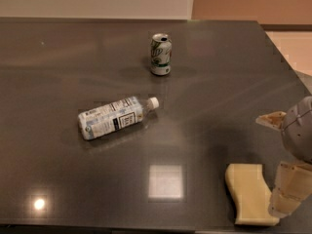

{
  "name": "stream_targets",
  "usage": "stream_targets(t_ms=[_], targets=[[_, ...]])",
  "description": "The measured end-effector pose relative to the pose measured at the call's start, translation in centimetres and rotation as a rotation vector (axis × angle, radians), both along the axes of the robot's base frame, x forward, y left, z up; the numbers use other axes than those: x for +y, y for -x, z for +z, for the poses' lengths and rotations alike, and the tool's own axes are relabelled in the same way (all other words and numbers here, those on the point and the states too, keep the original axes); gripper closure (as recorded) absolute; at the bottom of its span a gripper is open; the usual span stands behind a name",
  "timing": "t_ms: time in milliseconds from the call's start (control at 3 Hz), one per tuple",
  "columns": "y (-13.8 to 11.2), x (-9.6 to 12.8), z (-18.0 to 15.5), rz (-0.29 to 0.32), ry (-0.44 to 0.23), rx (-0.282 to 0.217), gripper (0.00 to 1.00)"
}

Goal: Move sponge near 7up can

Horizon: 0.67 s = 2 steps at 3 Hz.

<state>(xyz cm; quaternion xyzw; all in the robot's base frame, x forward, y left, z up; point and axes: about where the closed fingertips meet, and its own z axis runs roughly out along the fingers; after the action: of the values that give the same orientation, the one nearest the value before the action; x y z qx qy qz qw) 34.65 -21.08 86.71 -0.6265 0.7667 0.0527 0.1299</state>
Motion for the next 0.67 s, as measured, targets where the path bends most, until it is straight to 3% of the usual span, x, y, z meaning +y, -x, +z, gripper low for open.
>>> stream_targets(t_ms=[667], targets=[[4.0,0.9,-2.6,0.133,0.024,0.022,0.0]])
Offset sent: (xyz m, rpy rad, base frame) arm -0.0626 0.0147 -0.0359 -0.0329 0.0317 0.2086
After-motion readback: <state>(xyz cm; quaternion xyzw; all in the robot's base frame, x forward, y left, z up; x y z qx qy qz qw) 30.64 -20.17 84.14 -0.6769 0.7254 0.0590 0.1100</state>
